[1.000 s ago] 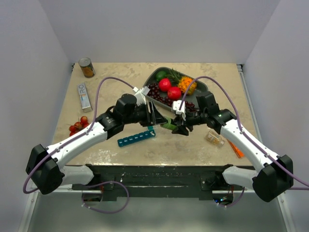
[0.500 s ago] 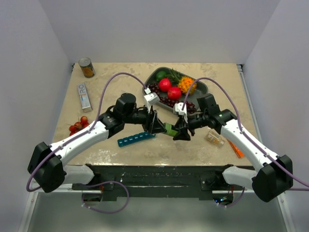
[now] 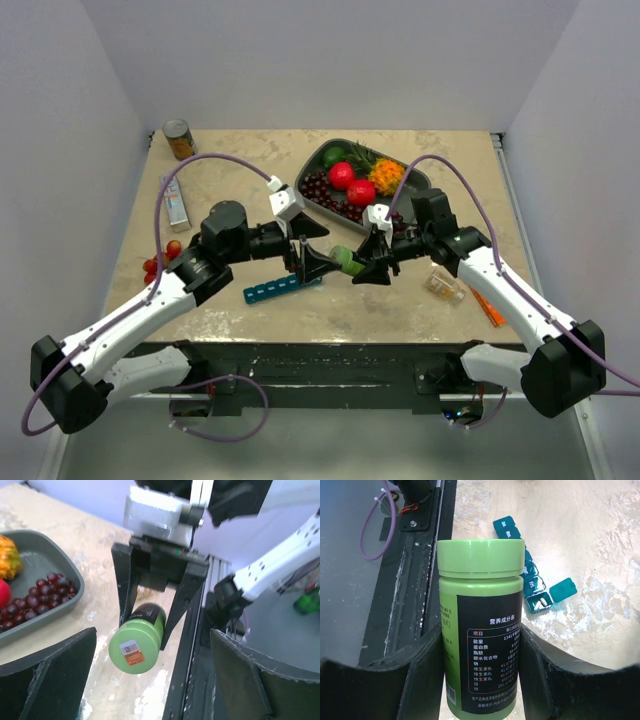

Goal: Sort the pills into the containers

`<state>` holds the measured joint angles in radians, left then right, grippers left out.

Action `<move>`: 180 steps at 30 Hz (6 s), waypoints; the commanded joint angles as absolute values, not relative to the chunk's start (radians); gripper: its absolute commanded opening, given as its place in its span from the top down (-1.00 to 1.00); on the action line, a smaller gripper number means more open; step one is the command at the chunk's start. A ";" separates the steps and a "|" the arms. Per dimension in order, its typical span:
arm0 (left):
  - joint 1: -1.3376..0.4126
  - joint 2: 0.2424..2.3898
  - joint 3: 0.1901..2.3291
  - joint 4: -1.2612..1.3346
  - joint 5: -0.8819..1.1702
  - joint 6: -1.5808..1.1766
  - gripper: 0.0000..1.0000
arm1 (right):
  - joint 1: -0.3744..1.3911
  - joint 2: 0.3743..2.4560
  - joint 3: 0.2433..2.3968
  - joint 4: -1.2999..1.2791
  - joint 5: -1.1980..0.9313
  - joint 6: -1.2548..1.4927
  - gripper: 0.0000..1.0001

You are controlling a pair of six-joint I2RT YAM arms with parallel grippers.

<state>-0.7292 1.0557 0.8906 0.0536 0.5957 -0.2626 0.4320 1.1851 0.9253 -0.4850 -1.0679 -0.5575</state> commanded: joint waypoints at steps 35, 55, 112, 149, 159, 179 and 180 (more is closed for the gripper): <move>-0.747 1.161 0.895 -0.126 0.659 -0.146 0.28 | 0.434 1.164 0.942 -0.460 -1.097 -0.598 1.00; -0.742 0.911 0.664 0.419 0.487 -0.260 -0.99 | 0.437 1.149 0.930 -0.480 -1.103 -0.629 1.00; -0.848 1.146 0.749 0.405 0.700 -0.613 0.73 | 0.434 1.167 0.916 -0.448 -1.129 -0.592 1.00; -0.646 1.029 0.831 -0.055 0.354 -1.114 -0.98 | 0.434 1.158 0.904 -0.433 -1.040 -0.601 1.00; -0.775 1.158 0.888 -0.055 0.324 -1.100 -0.66 | 0.436 1.163 0.904 -0.430 -1.037 -0.598 1.00; -0.756 1.207 0.786 0.324 0.627 -0.847 0.72 | 0.434 1.160 0.904 -0.430 -1.043 -0.595 1.00; -0.747 1.210 0.729 0.422 0.790 -0.775 0.83 | 0.436 1.160 0.904 -0.431 -1.046 -0.595 1.00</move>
<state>-0.7567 1.2030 0.8265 0.0399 0.4221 -0.9493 0.4294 1.1820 0.8799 -0.4904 -1.0111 -0.6010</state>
